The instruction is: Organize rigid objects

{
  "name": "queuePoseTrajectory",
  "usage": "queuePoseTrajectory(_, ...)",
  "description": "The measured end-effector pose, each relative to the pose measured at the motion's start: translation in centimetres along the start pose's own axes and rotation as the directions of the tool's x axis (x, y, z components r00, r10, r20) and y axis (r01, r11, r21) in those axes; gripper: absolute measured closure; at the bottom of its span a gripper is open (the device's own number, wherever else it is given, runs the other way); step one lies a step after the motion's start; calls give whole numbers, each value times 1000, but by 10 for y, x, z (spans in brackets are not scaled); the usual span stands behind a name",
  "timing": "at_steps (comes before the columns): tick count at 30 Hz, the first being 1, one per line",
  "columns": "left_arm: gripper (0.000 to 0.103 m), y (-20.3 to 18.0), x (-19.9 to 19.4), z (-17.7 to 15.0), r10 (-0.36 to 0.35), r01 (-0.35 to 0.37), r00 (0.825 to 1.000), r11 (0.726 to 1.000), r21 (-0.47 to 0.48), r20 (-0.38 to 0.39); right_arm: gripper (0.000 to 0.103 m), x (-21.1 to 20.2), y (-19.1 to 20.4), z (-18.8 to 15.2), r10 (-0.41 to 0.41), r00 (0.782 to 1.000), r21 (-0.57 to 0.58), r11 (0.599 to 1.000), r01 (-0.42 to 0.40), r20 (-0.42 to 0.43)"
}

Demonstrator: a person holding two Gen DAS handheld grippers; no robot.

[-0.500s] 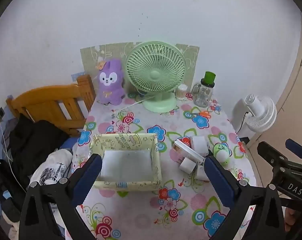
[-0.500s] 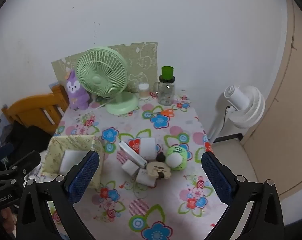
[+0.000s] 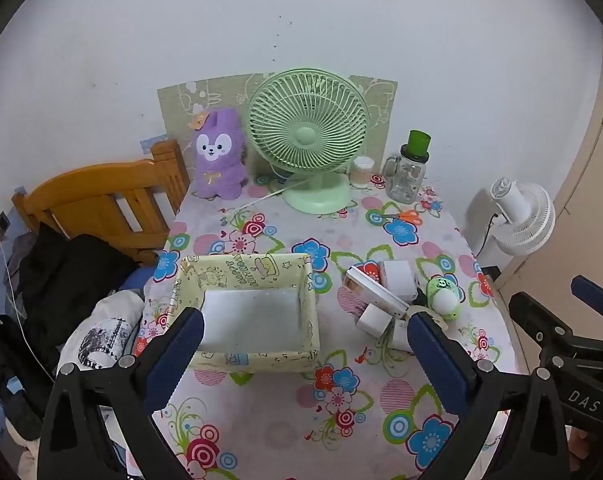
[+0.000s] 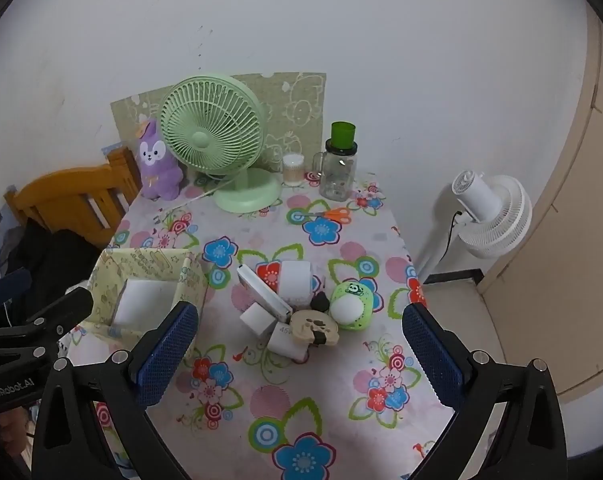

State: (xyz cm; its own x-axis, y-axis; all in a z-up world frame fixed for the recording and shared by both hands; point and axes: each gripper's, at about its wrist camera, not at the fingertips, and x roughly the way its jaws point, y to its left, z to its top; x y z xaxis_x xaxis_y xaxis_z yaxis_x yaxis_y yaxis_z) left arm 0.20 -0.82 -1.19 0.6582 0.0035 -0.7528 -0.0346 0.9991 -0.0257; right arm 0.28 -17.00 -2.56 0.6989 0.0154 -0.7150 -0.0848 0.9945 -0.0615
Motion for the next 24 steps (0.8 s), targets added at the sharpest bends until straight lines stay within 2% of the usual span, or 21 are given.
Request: queuePoseTrajectory(24, 2, -8, -3, -2, 0, -1, 1000, 1000, 21, 13, 0, -2, -11, -7, 10, 1000, 21, 1000, -10, -11)
